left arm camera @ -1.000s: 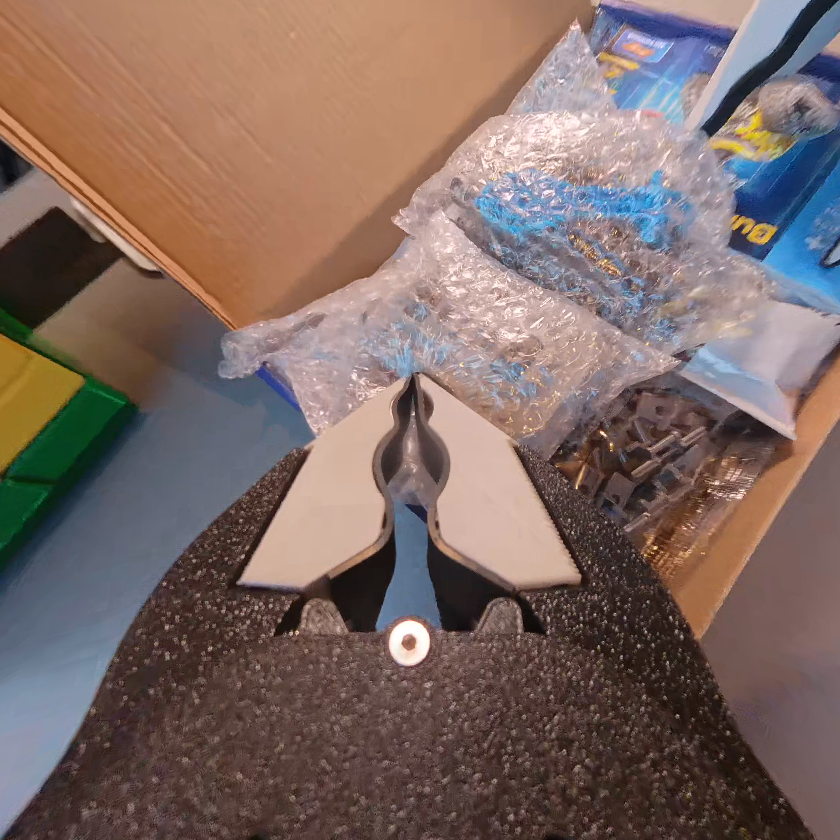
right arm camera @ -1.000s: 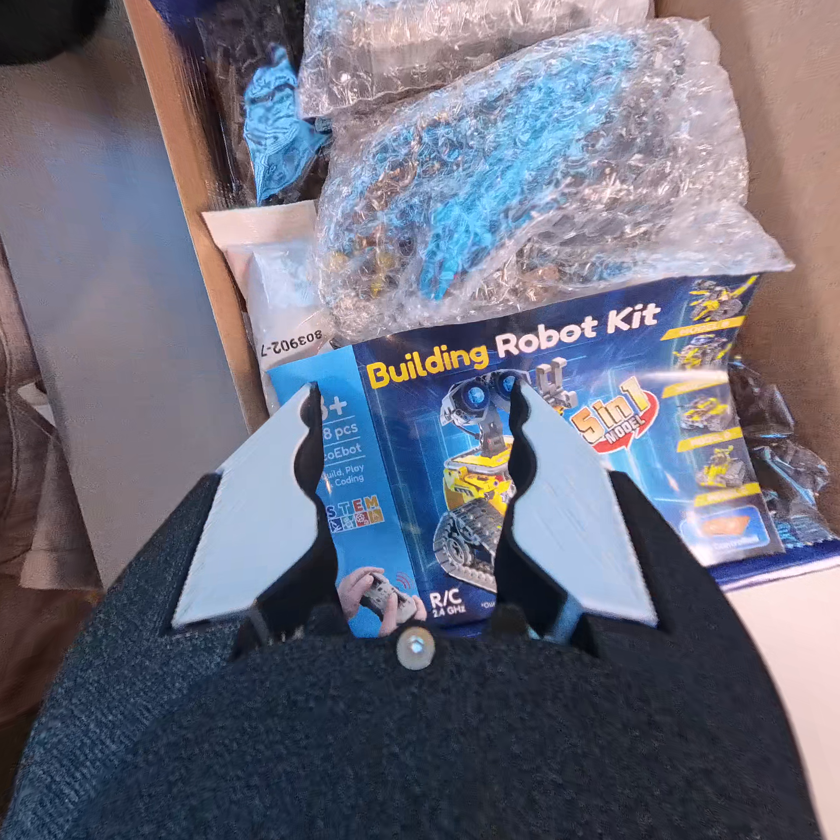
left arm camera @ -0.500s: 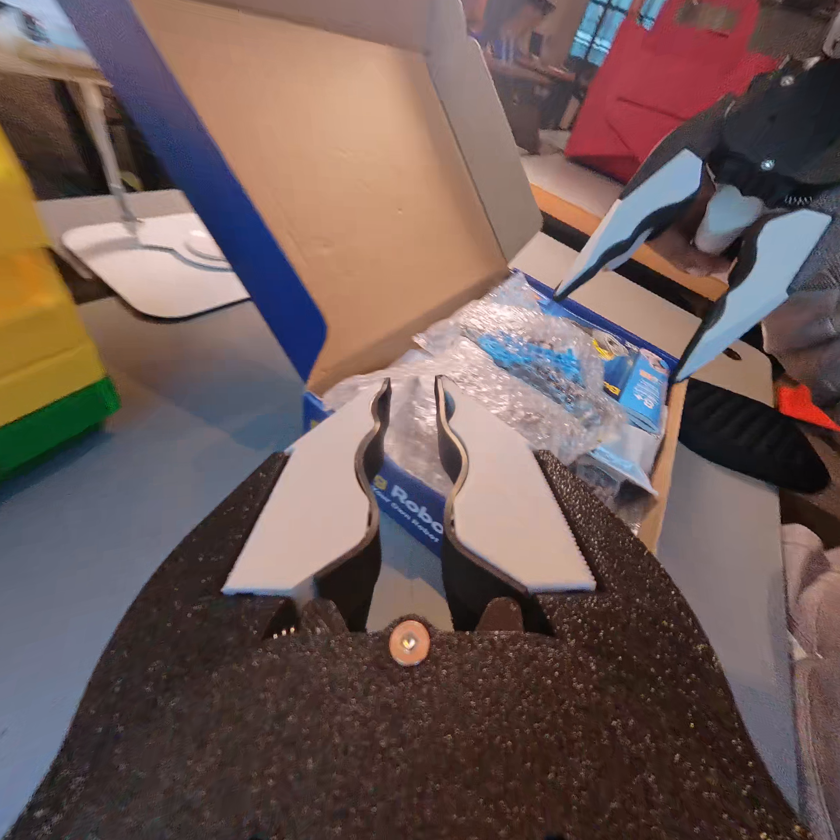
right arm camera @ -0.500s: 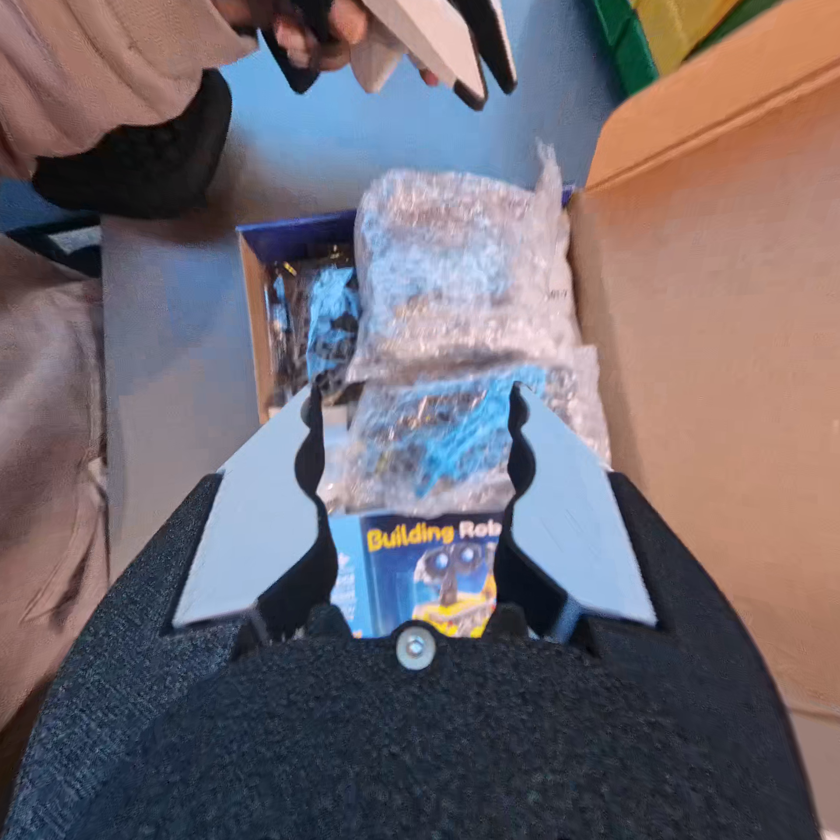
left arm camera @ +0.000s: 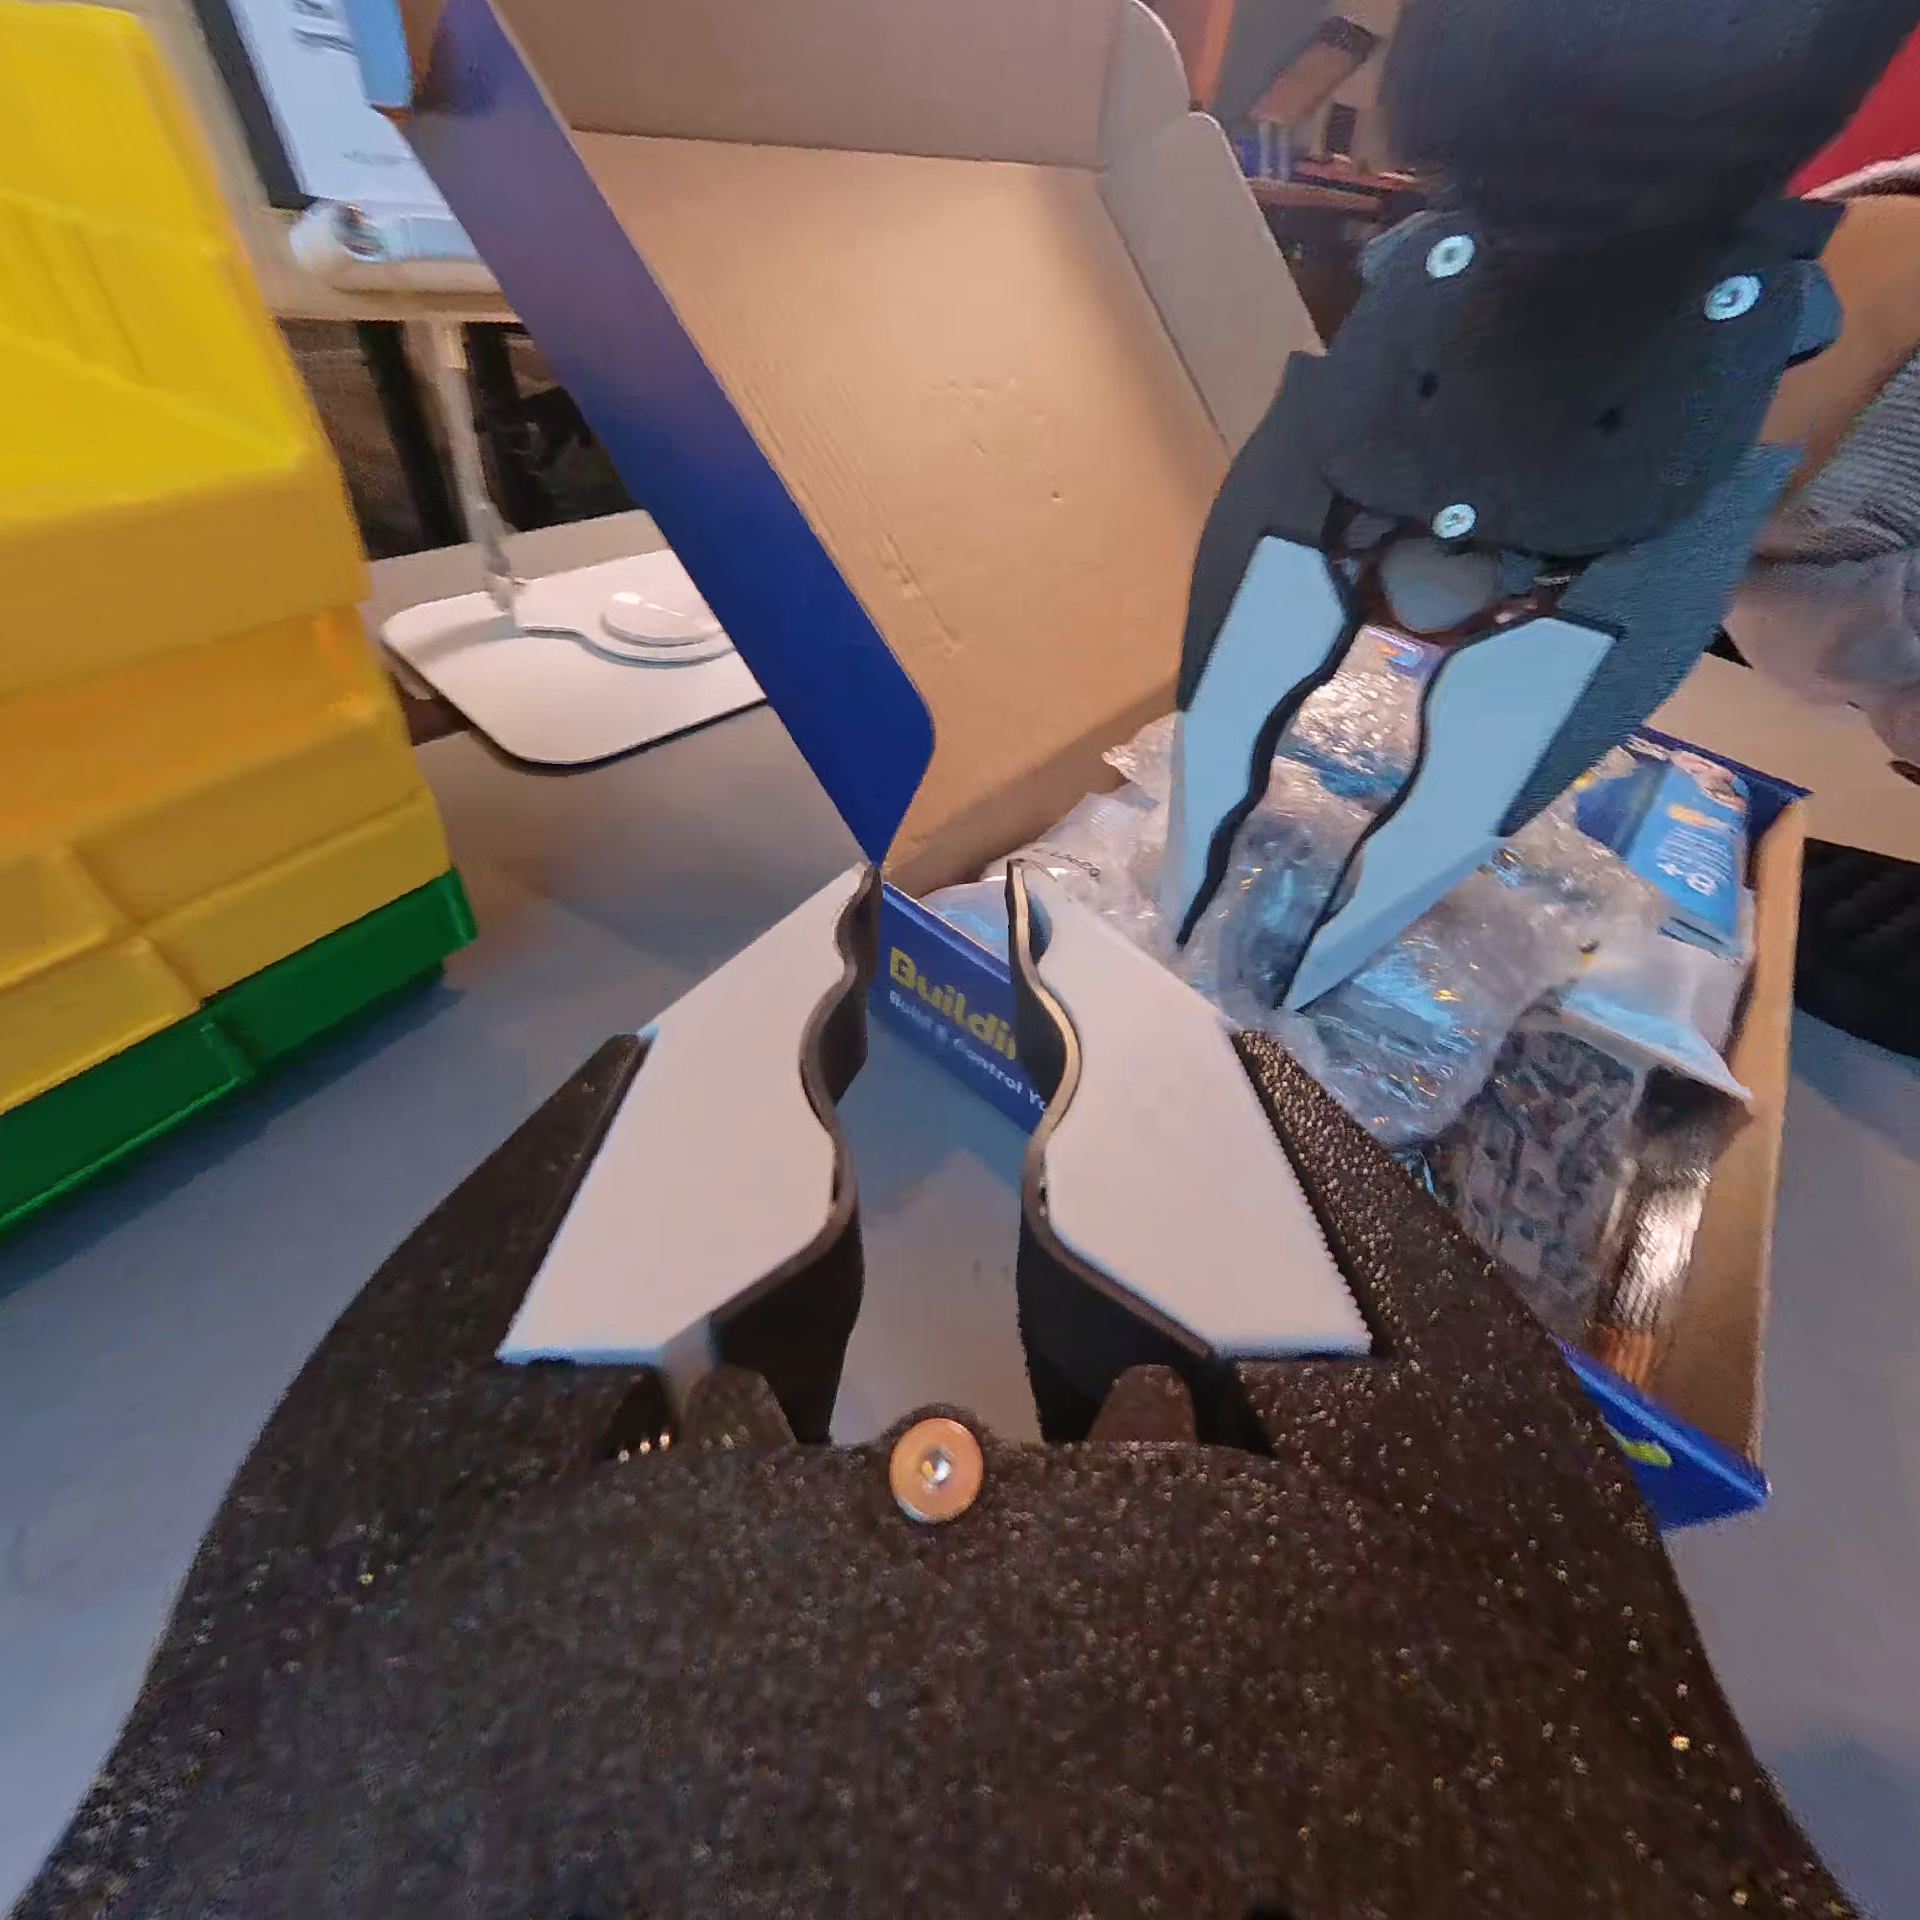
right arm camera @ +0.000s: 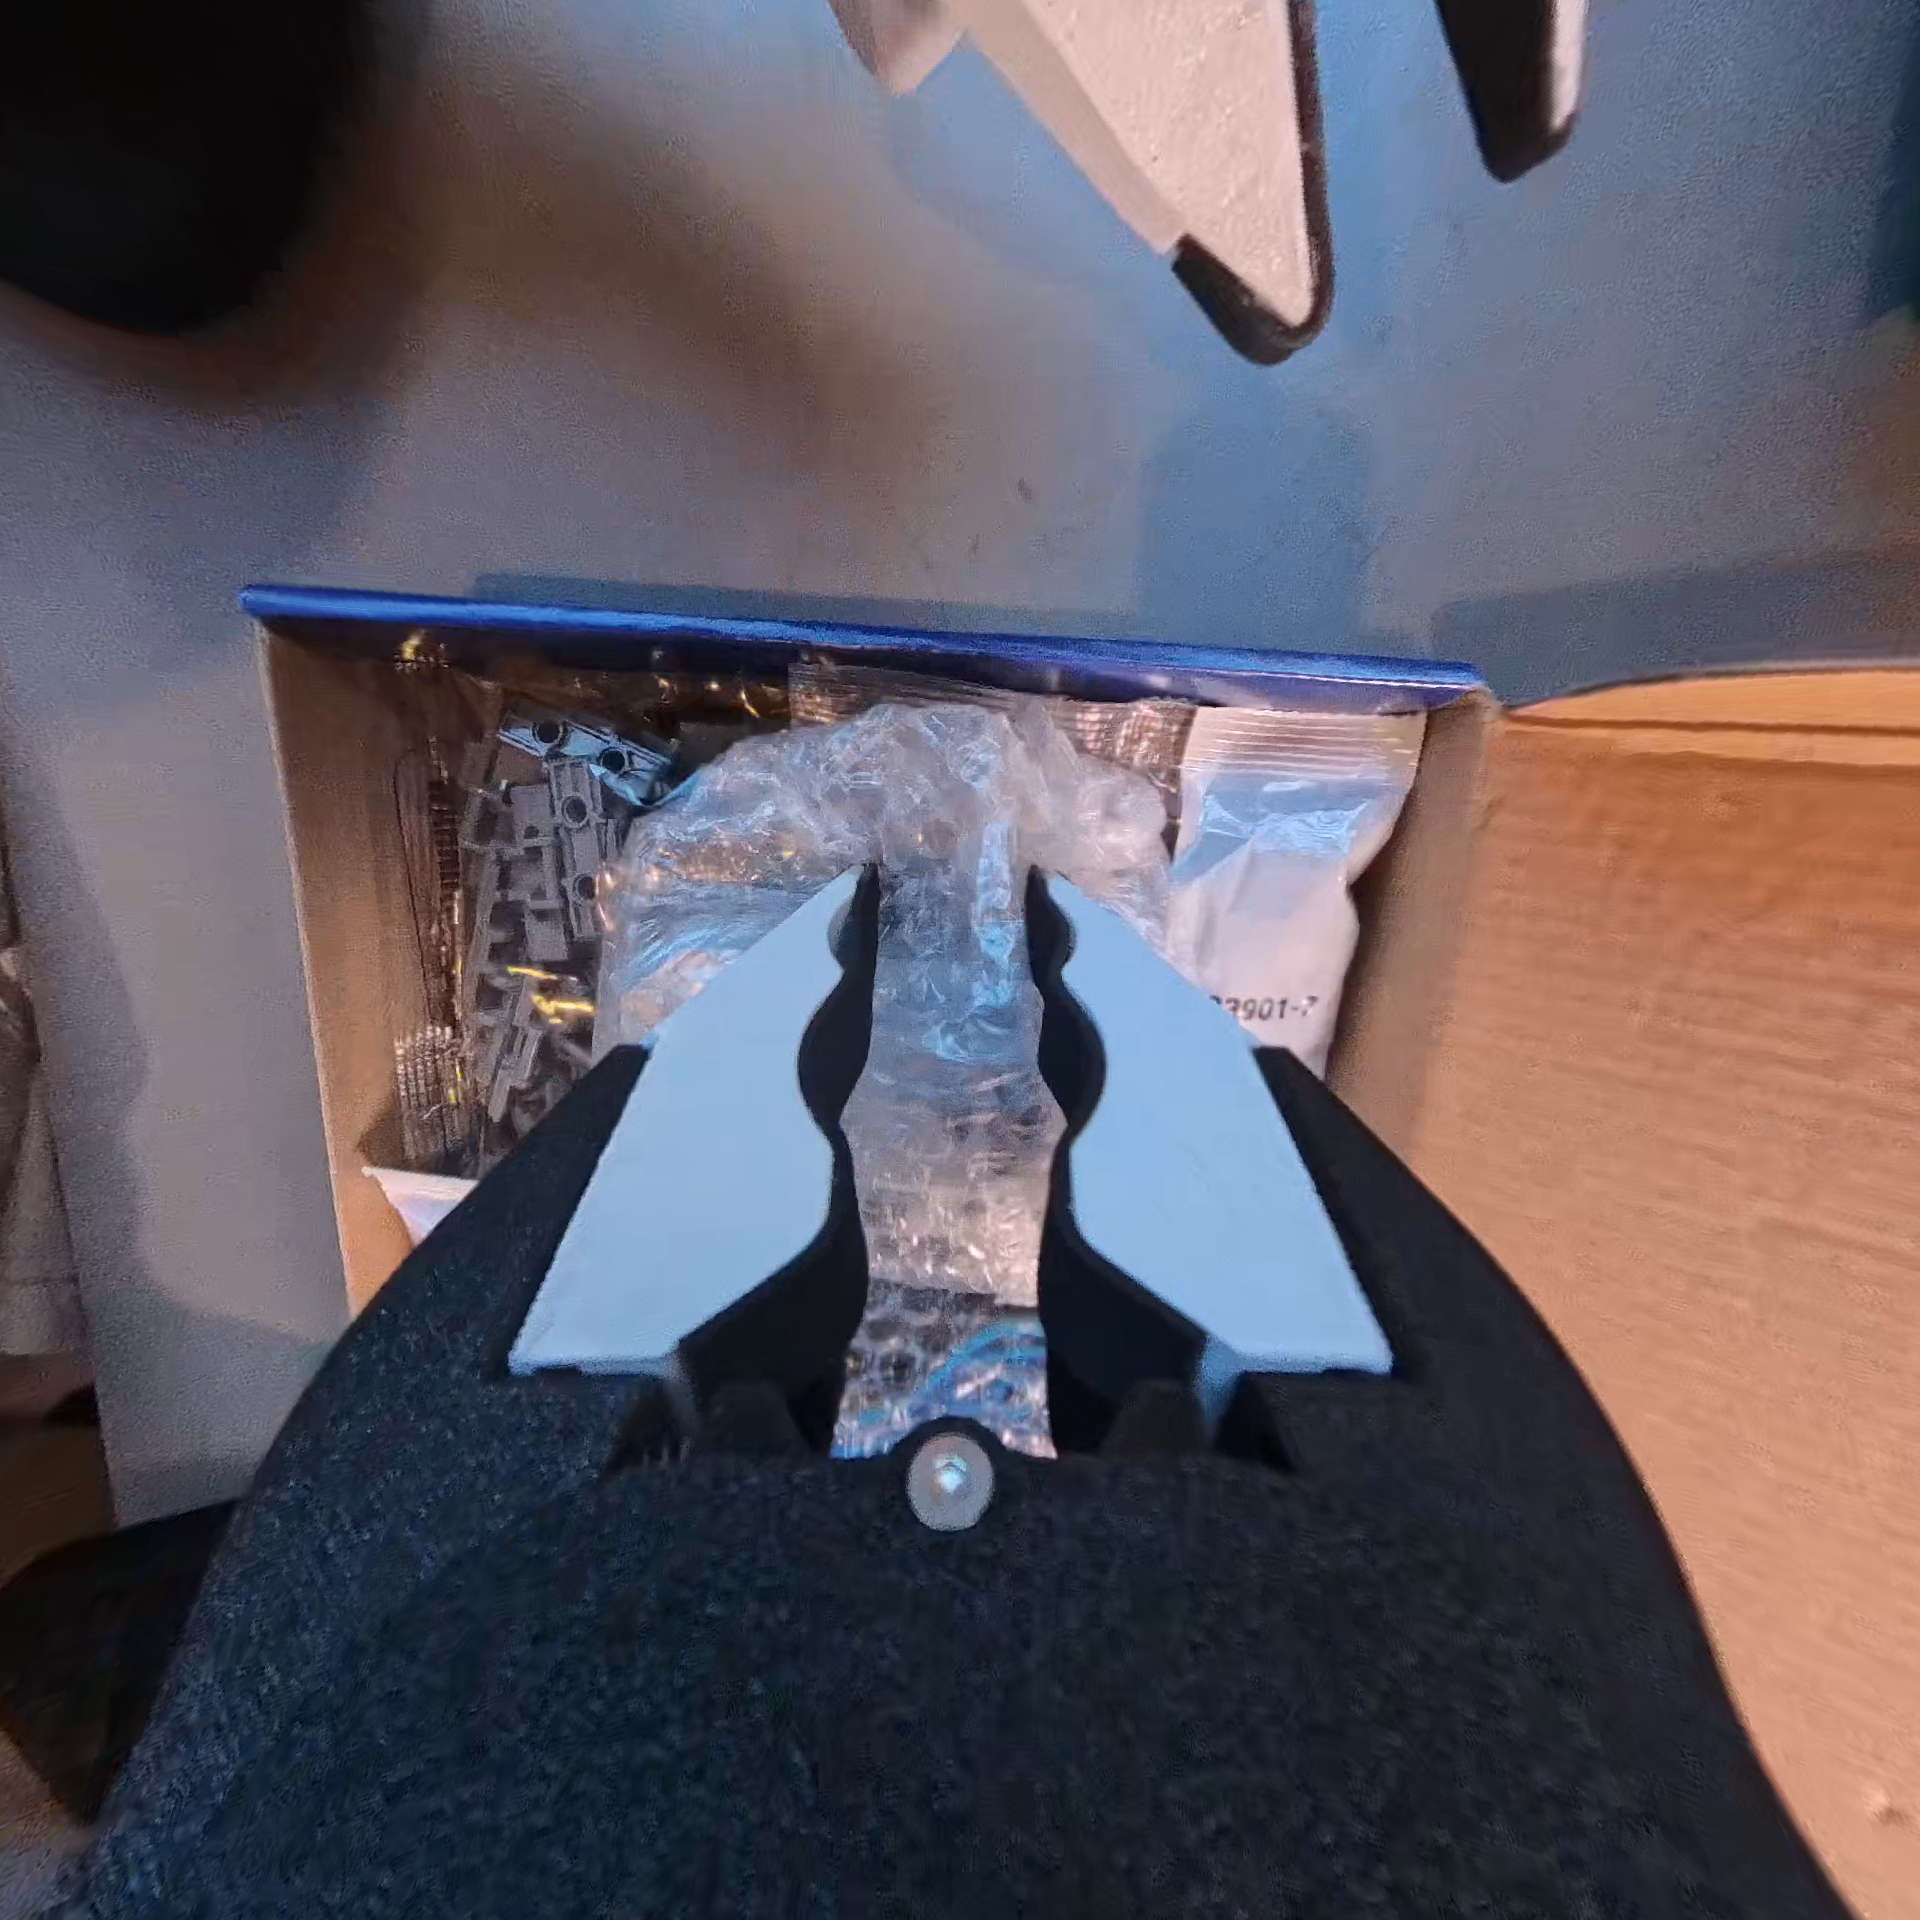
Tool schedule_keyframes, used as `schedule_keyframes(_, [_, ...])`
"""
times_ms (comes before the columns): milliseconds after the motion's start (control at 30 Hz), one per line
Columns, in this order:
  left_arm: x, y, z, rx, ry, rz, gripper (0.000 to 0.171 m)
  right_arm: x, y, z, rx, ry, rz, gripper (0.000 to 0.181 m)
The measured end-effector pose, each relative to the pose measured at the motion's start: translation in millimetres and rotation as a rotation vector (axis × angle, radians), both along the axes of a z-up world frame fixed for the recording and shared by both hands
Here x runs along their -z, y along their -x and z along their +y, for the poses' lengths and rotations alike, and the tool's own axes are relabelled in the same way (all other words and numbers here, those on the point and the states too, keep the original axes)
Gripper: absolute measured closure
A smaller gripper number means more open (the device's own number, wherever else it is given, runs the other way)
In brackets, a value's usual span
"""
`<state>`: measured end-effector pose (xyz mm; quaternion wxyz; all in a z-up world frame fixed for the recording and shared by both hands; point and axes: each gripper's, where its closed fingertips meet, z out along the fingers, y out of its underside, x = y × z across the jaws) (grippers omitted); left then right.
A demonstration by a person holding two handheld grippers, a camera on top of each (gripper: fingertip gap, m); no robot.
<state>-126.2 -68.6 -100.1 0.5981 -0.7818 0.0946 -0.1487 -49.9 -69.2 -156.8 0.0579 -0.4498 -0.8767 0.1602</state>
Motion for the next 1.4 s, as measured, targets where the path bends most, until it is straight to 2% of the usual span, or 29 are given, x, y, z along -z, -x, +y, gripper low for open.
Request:
schedule_keyframes(100, [9, -43, -10, 0.220, 0.059, -0.009, 0.152, 14, -9, -10, -0.031, 0.019, -0.071, 0.153])
schedule_keyframes(200, [28, -72, -13, 0.311, 0.131, 0.086, 0.152, 12, -6, -10, -0.045, 0.017, -0.020, 0.150])
schedule_keyframes(300, [63, -81, -10, 0.299, 0.266, 0.314, 0.156, 1, 2, -4, 0.014, 0.028, 0.145, 0.130])
schedule_keyframes(333, [66, -84, -9, 0.289, 0.273, 0.358, 0.161, -7, 1, -2, 0.039, 0.049, 0.198, 0.125])
schedule_keyframes(400, [70, -87, -8, 0.272, 0.322, 0.388, 0.166, -30, -8, 0, 0.088, 0.134, 0.290, 0.122])
schedule_keyframes(467, [72, -87, -8, 0.256, 0.379, 0.394, 0.168, -44, -27, 7, 0.114, 0.143, 0.329, 0.122])
schedule_keyframes(633, [79, -86, -8, 0.255, 0.556, 0.461, 0.168, -31, -99, 29, 0.186, 0.076, 0.227, 0.099])
schedule_keyframes(733, [81, -86, -5, 0.294, 0.613, 0.493, 0.169, -27, -117, 43, 0.279, 0.110, 0.265, 0.096])
schedule_keyframes(800, [81, -88, 2, 0.307, 0.611, 0.526, 0.169, -16, -116, 49, 0.317, 0.104, 0.275, 0.099])
schedule_keyframes(900, [79, -88, 6, 0.345, 0.581, 0.564, 0.168, -1, -112, 57, 0.295, -0.004, 0.298, 0.105])
schedule_keyframes(1033, [60, -85, 5, 0.334, 0.536, 0.463, 0.161, 2, -109, 56, 0.285, -0.022, 0.308, 0.104])
schedule_keyframes(1133, [38, -86, 6, 0.322, 0.477, 0.379, 0.147, -7, -111, 54, 0.294, 0.035, 0.333, 0.099])
schedule_keyframes(1200, [25, -94, 8, 0.320, 0.413, 0.346, 0.138, -27, -113, 57, 0.318, 0.057, 0.410, 0.092])
schedule_keyframes(1300, [29, -110, 7, 0.358, 0.416, 0.342, 0.117, -40, -126, 78, 0.359, 0.000, 0.443, 0.084])
schedule_keyframes(1400, [33, -118, 8, 0.377, 0.432, 0.343, 0.114, -26, -138, 90, 0.365, 0.005, 0.371, 0.071])
